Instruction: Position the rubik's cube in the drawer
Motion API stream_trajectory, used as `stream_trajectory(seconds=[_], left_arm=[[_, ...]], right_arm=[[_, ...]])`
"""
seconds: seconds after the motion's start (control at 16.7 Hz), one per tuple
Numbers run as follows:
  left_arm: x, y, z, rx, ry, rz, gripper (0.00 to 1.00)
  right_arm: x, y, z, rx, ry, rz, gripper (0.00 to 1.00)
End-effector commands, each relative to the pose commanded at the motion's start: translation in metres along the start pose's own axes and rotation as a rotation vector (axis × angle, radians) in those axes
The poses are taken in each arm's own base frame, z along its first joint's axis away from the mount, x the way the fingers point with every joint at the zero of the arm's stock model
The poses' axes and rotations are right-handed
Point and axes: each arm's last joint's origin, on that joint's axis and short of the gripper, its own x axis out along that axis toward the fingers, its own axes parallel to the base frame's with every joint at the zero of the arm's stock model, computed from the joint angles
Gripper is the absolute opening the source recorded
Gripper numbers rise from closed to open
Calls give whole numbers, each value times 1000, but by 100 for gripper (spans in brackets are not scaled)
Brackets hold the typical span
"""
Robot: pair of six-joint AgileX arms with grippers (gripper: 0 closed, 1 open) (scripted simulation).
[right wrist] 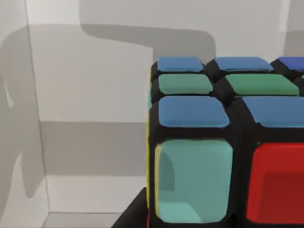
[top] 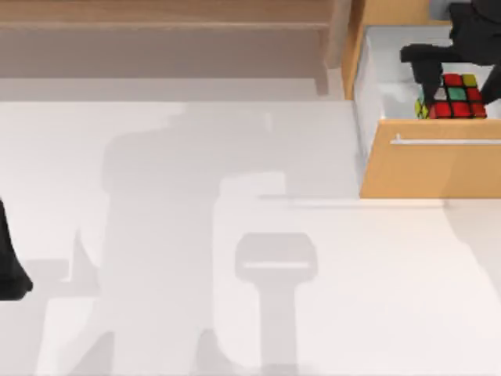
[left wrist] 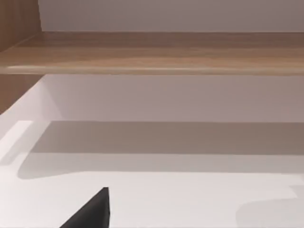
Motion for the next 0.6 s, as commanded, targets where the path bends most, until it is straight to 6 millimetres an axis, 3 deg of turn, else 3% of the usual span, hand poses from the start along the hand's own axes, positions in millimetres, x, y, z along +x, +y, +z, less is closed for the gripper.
stream_trajectory(seconds=[0.12,0.42,0.6], left_arm=[[0,0,0,0,0,0,100],[0,0,0,0,0,0,100],[0,0,0,0,0,0,100]], right_arm=[[17,-3,1,1,50,-9,0],[17,-3,1,1,50,-9,0],[17,-3,1,1,50,-9,23]])
